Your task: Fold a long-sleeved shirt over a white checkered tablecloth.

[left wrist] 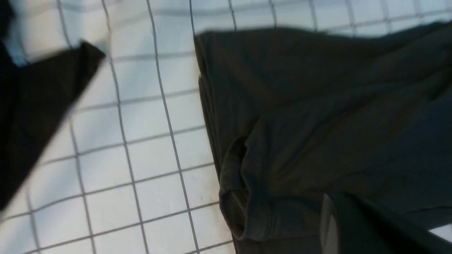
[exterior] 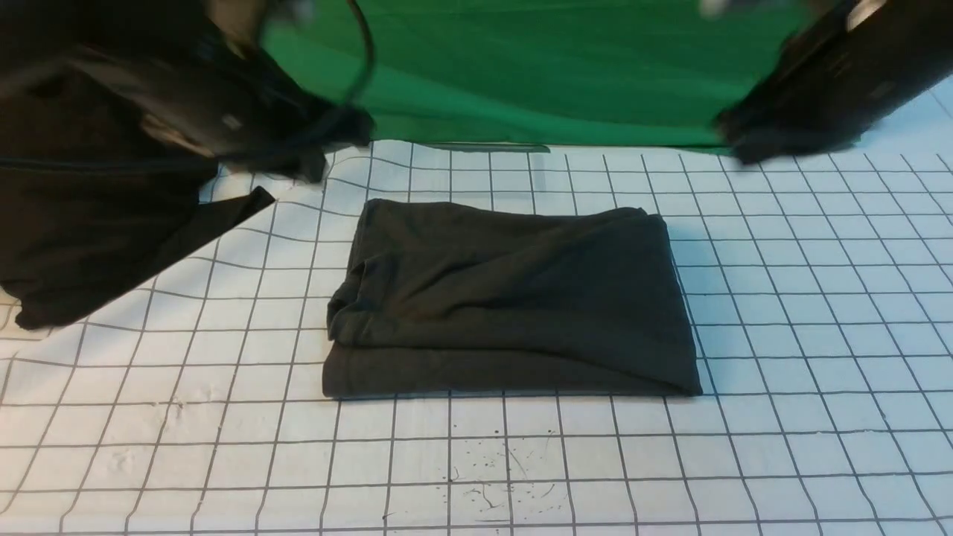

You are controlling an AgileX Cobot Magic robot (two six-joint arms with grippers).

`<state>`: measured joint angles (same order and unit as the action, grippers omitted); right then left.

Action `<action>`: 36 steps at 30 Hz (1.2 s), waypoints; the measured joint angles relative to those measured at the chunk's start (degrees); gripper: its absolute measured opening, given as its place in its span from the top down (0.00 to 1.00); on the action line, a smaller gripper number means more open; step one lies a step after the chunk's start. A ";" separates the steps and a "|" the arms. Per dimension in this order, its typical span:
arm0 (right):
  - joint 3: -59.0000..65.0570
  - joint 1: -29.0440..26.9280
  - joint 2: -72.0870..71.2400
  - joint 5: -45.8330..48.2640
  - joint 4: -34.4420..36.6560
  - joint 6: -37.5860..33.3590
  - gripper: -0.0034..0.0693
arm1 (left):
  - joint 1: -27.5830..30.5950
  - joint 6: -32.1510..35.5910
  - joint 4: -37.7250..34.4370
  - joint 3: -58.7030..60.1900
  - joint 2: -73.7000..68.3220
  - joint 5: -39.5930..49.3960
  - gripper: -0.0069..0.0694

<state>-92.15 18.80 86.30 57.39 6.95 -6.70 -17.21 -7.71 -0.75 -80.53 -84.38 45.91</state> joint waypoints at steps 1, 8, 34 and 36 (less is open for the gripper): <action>0.93 0.00 -5.02 -1.94 -0.35 0.05 0.96 | 0.00 -0.07 0.42 1.37 4.80 -0.06 0.91; 18.68 0.00 -37.44 -21.61 -0.41 -0.41 0.96 | 0.00 -1.74 0.76 16.21 34.27 -0.79 0.91; 78.16 0.00 -82.33 -75.31 -0.59 -3.49 0.74 | 0.00 -19.27 -0.65 64.79 84.32 -29.85 0.91; 78.16 0.00 -82.33 -75.32 -0.59 -3.49 0.73 | 0.00 -19.27 -0.64 64.84 84.32 -30.98 0.91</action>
<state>-13.99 18.80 3.97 -17.93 6.35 -10.19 -17.21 -26.98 -1.40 -15.69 -0.07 14.93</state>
